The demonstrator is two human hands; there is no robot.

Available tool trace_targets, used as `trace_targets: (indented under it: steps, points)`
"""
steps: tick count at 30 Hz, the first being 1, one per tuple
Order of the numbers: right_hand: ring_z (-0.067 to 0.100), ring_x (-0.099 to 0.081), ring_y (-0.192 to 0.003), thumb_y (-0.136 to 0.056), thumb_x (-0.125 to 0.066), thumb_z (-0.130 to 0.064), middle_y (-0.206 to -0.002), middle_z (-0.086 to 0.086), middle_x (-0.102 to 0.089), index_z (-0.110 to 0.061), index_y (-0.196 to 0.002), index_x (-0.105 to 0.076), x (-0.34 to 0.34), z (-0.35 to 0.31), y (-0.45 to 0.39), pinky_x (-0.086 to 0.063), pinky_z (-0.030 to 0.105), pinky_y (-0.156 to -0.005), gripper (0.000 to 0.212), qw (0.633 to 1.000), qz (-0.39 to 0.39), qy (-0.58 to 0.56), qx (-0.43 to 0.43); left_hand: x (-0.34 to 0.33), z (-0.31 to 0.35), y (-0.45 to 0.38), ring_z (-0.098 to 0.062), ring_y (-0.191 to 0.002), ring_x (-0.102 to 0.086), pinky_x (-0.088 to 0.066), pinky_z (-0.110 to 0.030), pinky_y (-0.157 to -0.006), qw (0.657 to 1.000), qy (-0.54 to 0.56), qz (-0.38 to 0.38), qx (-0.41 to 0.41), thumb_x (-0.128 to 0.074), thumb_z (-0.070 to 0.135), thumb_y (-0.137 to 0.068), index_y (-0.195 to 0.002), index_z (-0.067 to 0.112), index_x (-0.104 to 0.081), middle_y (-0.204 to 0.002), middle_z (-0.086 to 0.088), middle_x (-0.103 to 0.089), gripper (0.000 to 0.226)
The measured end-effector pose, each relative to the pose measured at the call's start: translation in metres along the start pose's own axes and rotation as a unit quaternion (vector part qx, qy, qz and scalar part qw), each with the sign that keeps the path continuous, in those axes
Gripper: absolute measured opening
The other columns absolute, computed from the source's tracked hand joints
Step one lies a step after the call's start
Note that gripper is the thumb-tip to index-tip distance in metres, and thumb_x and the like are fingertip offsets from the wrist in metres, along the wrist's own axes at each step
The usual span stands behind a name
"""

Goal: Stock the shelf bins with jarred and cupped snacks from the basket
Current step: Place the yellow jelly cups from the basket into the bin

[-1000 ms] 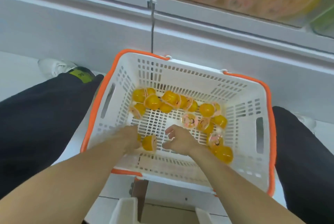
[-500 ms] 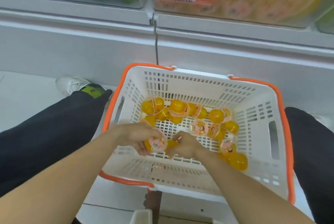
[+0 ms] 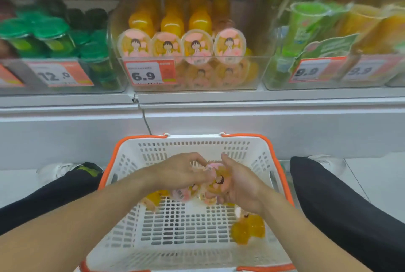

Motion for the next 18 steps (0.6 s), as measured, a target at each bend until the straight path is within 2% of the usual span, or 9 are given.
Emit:
trace_targets:
  steps: [2, 4, 6, 7, 9, 11, 13, 16, 18]
  points:
    - [0.033, -0.063, -0.081, -0.101, -0.028, -0.062, -0.106, 0.026, -0.064, -0.004, -0.123, -0.064, -0.001, -0.016, 0.015, -0.05, 0.033, -0.06, 0.072, 0.998, -0.038, -0.032, 0.027, 0.002, 0.013, 0.0, -0.009, -0.061, -0.068, -0.053, -0.024, -0.057, 0.998, 0.003, 0.06, -0.029, -0.06, 0.06, -0.089, -0.095, 0.033, -0.067, -0.077, 0.006, -0.072, 0.029]
    - [0.044, -0.063, -0.097, -0.1, -0.039, -0.054, -0.124, 0.031, -0.061, -0.003, -0.131, -0.06, 0.003, -0.033, 0.029, -0.054, 0.044, -0.077, 0.063, 0.993, -0.054, -0.075, 0.068, 0.006, 0.021, 0.001, -0.013, -0.06, -0.067, -0.055, -0.029, -0.054, 0.992, 0.064, 0.099, -0.045, -0.063, 0.047, -0.092, -0.08, 0.022, -0.068, -0.07, 0.004, -0.07, 0.029]
    - [0.053, -0.058, -0.113, -0.099, -0.049, -0.027, -0.133, 0.033, -0.055, -0.001, -0.137, -0.054, 0.009, -0.045, 0.042, -0.054, 0.052, -0.093, 0.046, 0.986, -0.077, -0.11, 0.098, 0.01, 0.027, 0.003, -0.008, -0.055, -0.057, -0.049, -0.022, -0.05, 0.98, 0.146, 0.12, -0.056, -0.064, 0.034, -0.095, -0.075, 0.013, -0.066, -0.064, 0.005, -0.062, 0.029]
    - [0.055, -0.056, -0.117, -0.096, -0.051, -0.012, -0.134, 0.033, -0.055, -0.002, -0.139, -0.051, 0.014, -0.048, 0.045, -0.052, 0.052, -0.098, 0.044, 0.983, -0.091, -0.113, 0.112, 0.012, 0.03, 0.004, -0.006, -0.057, -0.056, -0.047, -0.021, -0.051, 0.975, 0.176, 0.121, -0.055, -0.064, 0.031, -0.095, -0.076, 0.012, -0.067, -0.066, 0.003, -0.061, 0.027]
    - [0.052, -0.055, -0.12, -0.088, -0.058, 0.006, -0.135, 0.03, -0.056, -0.004, -0.141, -0.049, 0.02, -0.051, 0.05, -0.05, 0.049, -0.102, 0.054, 0.979, -0.109, -0.096, 0.14, 0.015, 0.035, 0.003, -0.009, -0.066, -0.058, -0.05, -0.023, -0.057, 0.968, 0.223, 0.105, -0.053, -0.065, 0.029, -0.094, -0.074, 0.017, -0.068, -0.073, -0.001, -0.063, 0.023]
    - [0.047, -0.062, -0.114, -0.075, -0.08, 0.001, -0.132, 0.03, -0.058, -0.004, -0.136, -0.056, 0.024, -0.05, 0.05, -0.057, 0.039, -0.092, 0.065, 0.978, -0.091, -0.087, 0.167, 0.016, 0.041, 0.001, -0.013, -0.069, -0.058, -0.048, -0.024, -0.06, 0.958, 0.269, 0.084, -0.051, -0.067, 0.027, -0.093, -0.071, 0.019, -0.067, -0.074, -0.003, -0.063, 0.023]
    - [0.037, -0.07, -0.098, -0.065, -0.092, -0.012, -0.127, 0.031, -0.059, -0.003, -0.131, -0.061, 0.023, -0.05, 0.048, -0.06, 0.033, -0.081, 0.074, 0.976, -0.066, -0.099, 0.184, 0.019, 0.047, 0.002, -0.012, -0.068, -0.057, -0.046, -0.018, -0.059, 0.95, 0.302, 0.059, -0.054, -0.065, 0.024, -0.094, -0.079, 0.015, -0.067, -0.077, -0.006, -0.062, 0.018]
    - [0.028, -0.064, -0.091, -0.075, -0.086, -0.035, -0.122, 0.025, -0.06, 0.001, -0.133, -0.057, 0.016, -0.05, 0.038, -0.056, 0.031, -0.078, 0.074, 0.965, -0.064, -0.143, 0.209, 0.021, 0.053, 0.005, -0.017, -0.075, -0.059, -0.047, -0.021, -0.061, 0.926, 0.371, 0.023, -0.065, -0.064, 0.021, -0.094, -0.089, 0.009, -0.067, -0.082, -0.011, -0.063, 0.013]
    - [0.024, -0.061, -0.092, -0.086, -0.073, -0.044, -0.119, 0.018, -0.062, 0.0, -0.128, -0.061, 0.006, -0.055, 0.029, -0.053, 0.03, -0.078, 0.062, 0.956, -0.044, -0.166, 0.237, 0.022, 0.053, 0.005, -0.019, -0.079, -0.063, -0.049, -0.023, -0.065, 0.914, 0.398, 0.017, -0.072, -0.065, 0.022, -0.093, -0.091, 0.004, -0.068, -0.086, -0.013, -0.069, 0.018]
Point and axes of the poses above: each hand's wrist, its own y-axis away from the middle knuckle, its own x-axis out of the back of the hand, z = x × y, the point moved 1 cm from there along -y, towards the middle knuckle
